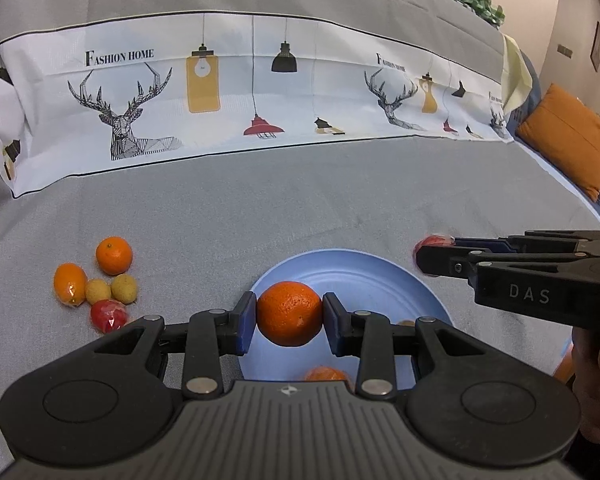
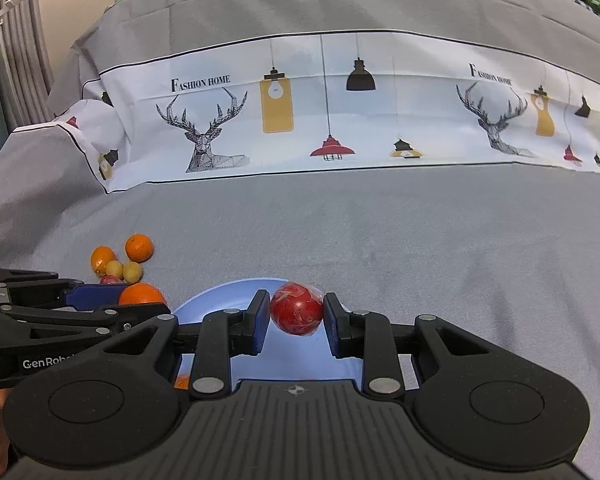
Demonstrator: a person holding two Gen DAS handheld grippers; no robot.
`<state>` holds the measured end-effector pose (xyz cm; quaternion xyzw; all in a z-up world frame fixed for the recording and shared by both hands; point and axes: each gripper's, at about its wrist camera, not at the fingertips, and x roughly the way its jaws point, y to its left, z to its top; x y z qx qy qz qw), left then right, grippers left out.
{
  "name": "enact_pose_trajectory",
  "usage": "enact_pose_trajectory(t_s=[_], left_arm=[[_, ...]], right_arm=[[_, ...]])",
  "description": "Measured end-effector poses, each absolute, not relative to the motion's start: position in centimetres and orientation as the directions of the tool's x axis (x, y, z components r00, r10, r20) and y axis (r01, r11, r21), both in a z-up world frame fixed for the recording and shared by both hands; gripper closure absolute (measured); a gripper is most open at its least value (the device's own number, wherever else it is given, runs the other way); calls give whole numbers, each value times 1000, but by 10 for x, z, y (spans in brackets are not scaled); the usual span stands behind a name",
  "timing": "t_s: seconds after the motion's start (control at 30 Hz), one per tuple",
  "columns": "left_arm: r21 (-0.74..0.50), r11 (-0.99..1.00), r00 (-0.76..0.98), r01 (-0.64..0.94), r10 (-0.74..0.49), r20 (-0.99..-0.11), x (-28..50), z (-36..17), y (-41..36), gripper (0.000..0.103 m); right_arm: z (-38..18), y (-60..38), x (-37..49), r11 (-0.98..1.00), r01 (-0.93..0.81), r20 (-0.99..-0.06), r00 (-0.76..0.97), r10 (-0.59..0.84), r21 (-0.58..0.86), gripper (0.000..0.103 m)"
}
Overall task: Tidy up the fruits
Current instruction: 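Carry the mandarin and red apple over the plate and release both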
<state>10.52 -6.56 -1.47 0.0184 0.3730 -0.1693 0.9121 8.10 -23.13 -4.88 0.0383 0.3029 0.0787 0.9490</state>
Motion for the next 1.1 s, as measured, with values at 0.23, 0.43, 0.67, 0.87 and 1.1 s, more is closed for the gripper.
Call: enact_pose_trajectory(t_s=[0.23,0.43,0.67,0.87,1.1], left_arm=[[-46,931,647,363,-287,-706,107,-27,-79,64],[-23,917,646,398,-298,-702,103,-30,-87,64],[-35,919,648,393,-303,-699,103,-30,-87,64],[-41,920,645,390,-304,-701,103,-30,-87,63],[-53,922,647,383,-309,-697,105,-29,-85,55]], right_arm=[[-51,-229,85,985,-134,-572,802,174,112,73],[-52,-228,83,984,-151,-573,800,178,96,73],[-52,-226,85,984,-153,-576,797,180,95,73],[-53,-225,86,983,-157,-589,787,184,97,72],[-53,-225,88,985,-148,-592,787,174,93,61]])
